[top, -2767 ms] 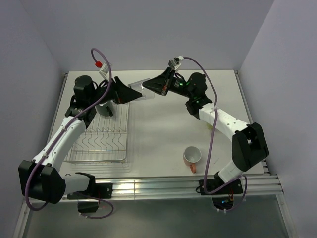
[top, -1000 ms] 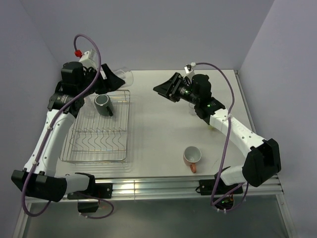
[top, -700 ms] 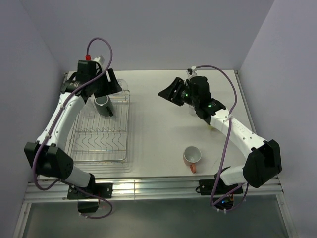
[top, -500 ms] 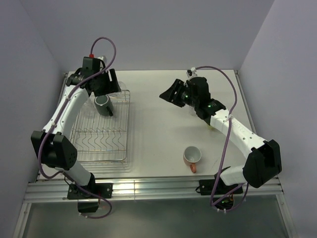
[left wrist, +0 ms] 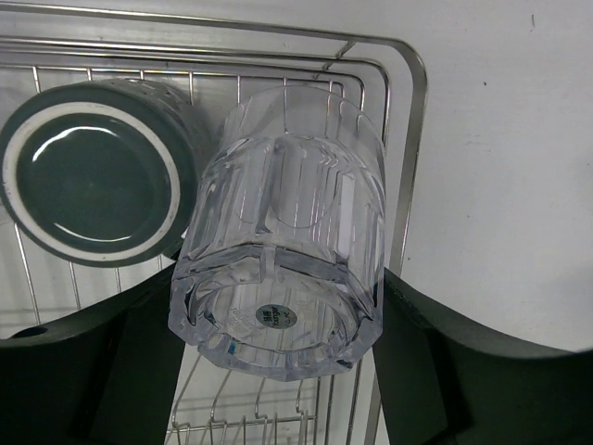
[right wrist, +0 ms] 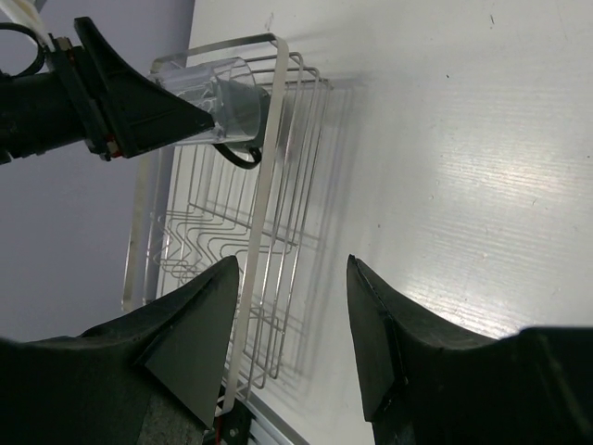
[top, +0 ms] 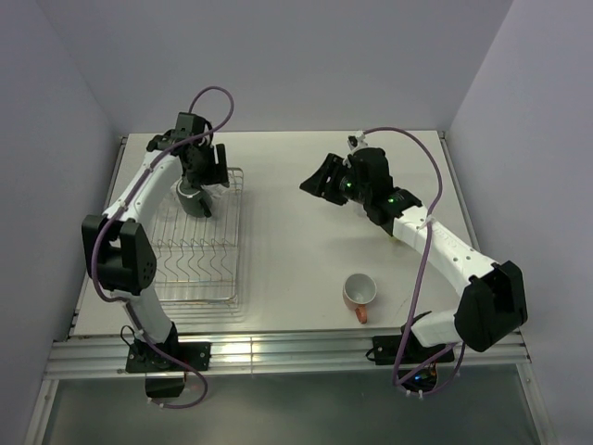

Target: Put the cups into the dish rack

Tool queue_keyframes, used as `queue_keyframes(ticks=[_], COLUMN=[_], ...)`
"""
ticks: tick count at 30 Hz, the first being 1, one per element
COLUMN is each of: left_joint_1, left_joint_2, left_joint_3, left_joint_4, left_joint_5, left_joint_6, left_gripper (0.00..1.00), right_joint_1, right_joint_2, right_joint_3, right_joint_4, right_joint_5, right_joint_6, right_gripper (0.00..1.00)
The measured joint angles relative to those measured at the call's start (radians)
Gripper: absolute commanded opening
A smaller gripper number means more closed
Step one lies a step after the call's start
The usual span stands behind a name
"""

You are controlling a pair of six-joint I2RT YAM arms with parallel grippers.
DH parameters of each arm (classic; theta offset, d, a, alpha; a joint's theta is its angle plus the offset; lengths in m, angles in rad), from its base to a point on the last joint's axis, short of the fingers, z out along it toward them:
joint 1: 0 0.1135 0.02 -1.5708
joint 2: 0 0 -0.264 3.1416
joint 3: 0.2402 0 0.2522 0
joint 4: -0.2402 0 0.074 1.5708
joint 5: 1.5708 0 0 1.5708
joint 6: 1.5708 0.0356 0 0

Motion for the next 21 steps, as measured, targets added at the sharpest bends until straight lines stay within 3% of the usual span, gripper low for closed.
queue_keyframes(ticks=[15, 20, 21], left_joint_1=[-0.051, -0.054, -0.055], left_joint_2=[0.145, 0.161, 0.163], left_joint_3=[0.062, 0.068, 0.069], left_joint_4=[-0.043, -0.060, -0.062], left_joint_5=[-0.090, -0.117, -0.119], left_joint_6=[0.000, 0.000, 0.000], left_gripper=[0.05, 0.15, 0.22], right_joint_1=[0.000, 0.000, 0.000], right_joint_2=[-0.002, -0.002, -0.002], right_joint_3=[-0.013, -0.013, -0.013], right_joint_4=[0.001, 0.001, 0.001], right_joint_5=[-0.002, -0.005, -0.005], right_joint_6=[-0.005, -0.009, -0.009], right_gripper=[0.59, 0.58, 0.59])
